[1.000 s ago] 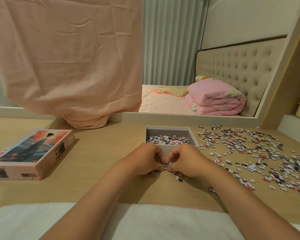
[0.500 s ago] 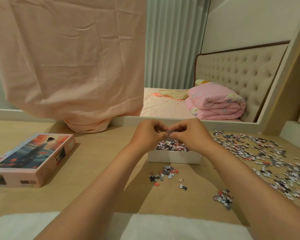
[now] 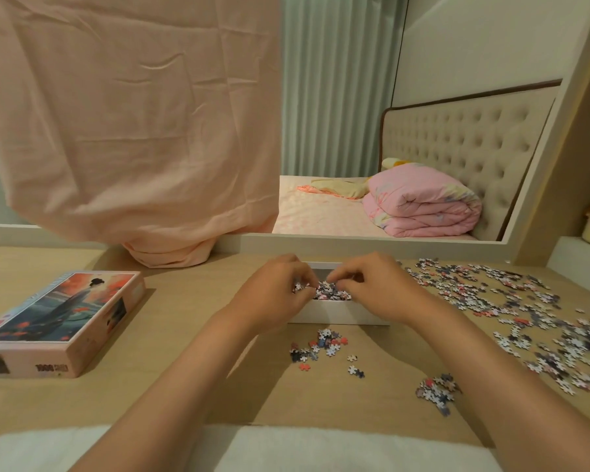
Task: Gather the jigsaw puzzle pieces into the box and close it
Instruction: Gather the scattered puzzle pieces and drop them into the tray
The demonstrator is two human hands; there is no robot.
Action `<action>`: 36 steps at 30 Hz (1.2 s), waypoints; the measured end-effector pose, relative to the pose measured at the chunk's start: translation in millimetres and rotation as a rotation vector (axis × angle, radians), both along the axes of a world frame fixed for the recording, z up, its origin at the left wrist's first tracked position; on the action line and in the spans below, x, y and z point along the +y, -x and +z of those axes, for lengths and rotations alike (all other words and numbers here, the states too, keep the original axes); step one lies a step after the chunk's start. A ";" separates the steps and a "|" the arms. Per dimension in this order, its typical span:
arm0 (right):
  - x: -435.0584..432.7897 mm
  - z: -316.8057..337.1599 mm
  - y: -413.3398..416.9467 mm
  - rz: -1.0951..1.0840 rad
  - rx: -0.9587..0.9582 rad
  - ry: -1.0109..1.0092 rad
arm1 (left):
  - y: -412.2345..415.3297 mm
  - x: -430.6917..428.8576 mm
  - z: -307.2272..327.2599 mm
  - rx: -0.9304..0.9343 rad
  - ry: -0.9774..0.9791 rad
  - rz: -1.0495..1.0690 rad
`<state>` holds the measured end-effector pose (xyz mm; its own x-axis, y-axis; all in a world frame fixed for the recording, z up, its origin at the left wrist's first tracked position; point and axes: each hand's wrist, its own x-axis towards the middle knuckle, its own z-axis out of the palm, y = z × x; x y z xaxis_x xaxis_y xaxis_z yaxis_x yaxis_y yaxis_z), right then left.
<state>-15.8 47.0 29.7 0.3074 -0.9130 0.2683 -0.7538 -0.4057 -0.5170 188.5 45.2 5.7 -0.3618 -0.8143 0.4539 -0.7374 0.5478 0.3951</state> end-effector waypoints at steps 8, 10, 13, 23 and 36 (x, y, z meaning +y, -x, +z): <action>23.8 -30.8 -12.6 0.215 0.377 -0.135 | -7.3 26.8 -11.5 -0.369 -0.384 -0.063; 24.0 -33.9 -13.9 0.256 0.459 -0.126 | -8.3 26.1 -15.0 -0.339 -0.376 -0.076; 24.6 -33.7 -8.6 0.248 0.441 -0.173 | -3.9 25.4 -19.2 -0.296 -0.345 -0.078; 33.4 -18.8 25.6 0.123 0.429 -0.354 | 0.5 27.8 -16.9 -0.326 -0.387 -0.076; 35.2 -33.4 3.1 0.107 0.427 -0.325 | 4.8 32.2 -16.5 -0.386 -0.350 -0.073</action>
